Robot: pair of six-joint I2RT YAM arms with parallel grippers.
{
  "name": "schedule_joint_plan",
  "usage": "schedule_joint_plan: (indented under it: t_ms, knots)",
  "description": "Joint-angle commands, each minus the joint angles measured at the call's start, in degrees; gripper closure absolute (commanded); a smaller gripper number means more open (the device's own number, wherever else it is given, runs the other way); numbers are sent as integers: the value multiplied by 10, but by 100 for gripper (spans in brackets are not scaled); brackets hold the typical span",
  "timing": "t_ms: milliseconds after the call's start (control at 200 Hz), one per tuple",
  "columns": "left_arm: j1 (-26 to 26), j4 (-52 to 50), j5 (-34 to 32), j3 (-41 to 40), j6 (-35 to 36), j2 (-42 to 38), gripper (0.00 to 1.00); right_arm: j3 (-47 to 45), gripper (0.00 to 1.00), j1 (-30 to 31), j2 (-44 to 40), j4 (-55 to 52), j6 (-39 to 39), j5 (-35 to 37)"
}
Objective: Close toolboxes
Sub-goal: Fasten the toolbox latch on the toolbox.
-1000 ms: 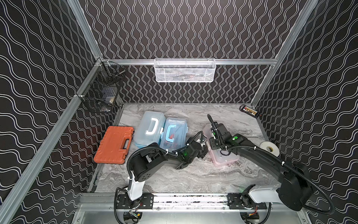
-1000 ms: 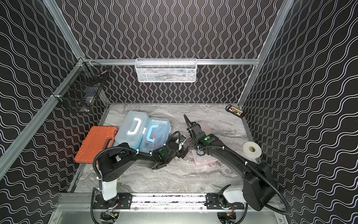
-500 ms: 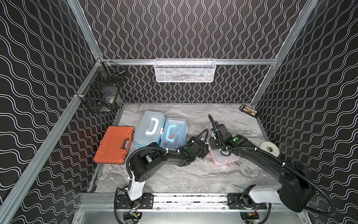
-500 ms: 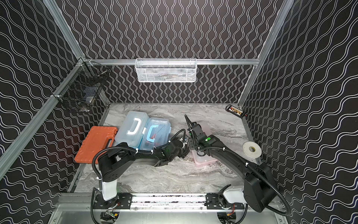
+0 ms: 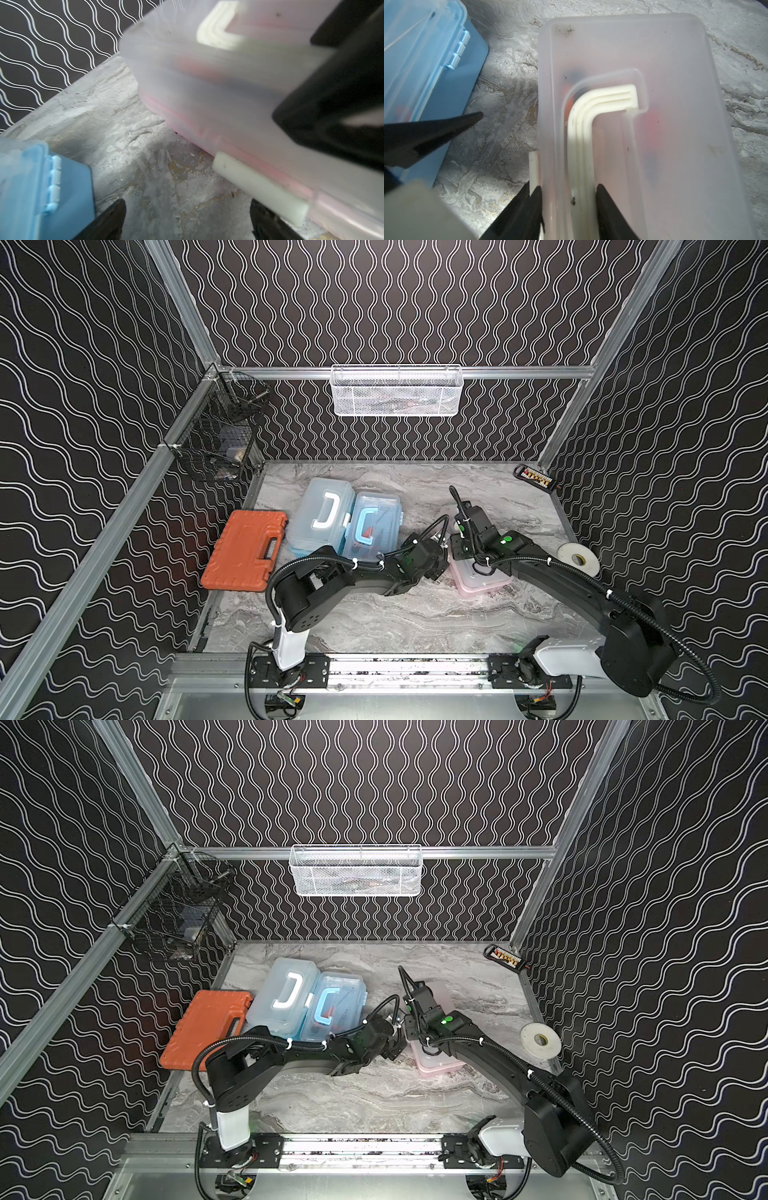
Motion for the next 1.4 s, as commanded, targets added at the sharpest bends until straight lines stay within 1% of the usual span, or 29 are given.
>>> schedule_joint_plan:
  t_ms: [0, 125, 431, 546, 576, 631, 696, 746, 856, 1091, 1282, 1397]
  knots:
    - [-6, 76, 28, 2, 25, -20, 3, -10, 59, 5, 15, -32, 13, -126]
    - [-6, 75, 30, -3, 20, -36, 3, -10, 59, 5, 18, -33, 15, -127]
    - [-6, 80, 66, -6, -1, -40, 3, -15, 58, 5, 18, -31, 21, -137]
    - [-7, 78, 59, -7, -6, -32, 3, -13, 57, 5, 15, -30, 25, -138]
    - [-7, 82, 57, -11, -8, -33, 3, -11, 56, 5, 14, -30, 26, -136]
    - [-7, 85, 54, -17, -8, -37, 3, -8, 48, 6, 12, -32, 29, -131]
    - [-7, 79, 44, -19, -4, -43, 3, -1, 43, 5, 9, -36, 28, -125]
    - [-7, 75, 37, -23, -1, -50, 3, 4, 36, 5, 5, -37, 29, -119]
    - [-6, 67, 22, -28, 10, -73, 2, 24, 28, 5, 2, -41, 26, -102]
    - [-4, 45, 11, -34, 21, -118, 2, 67, 25, 4, 21, -60, 13, -81]
    - [0, 29, 7, -31, 14, -105, 2, 65, 27, 2, 35, -66, 20, -82]
    - [1, 21, 2, -36, -1, -104, 2, 57, 26, 2, 23, -65, 23, -77]
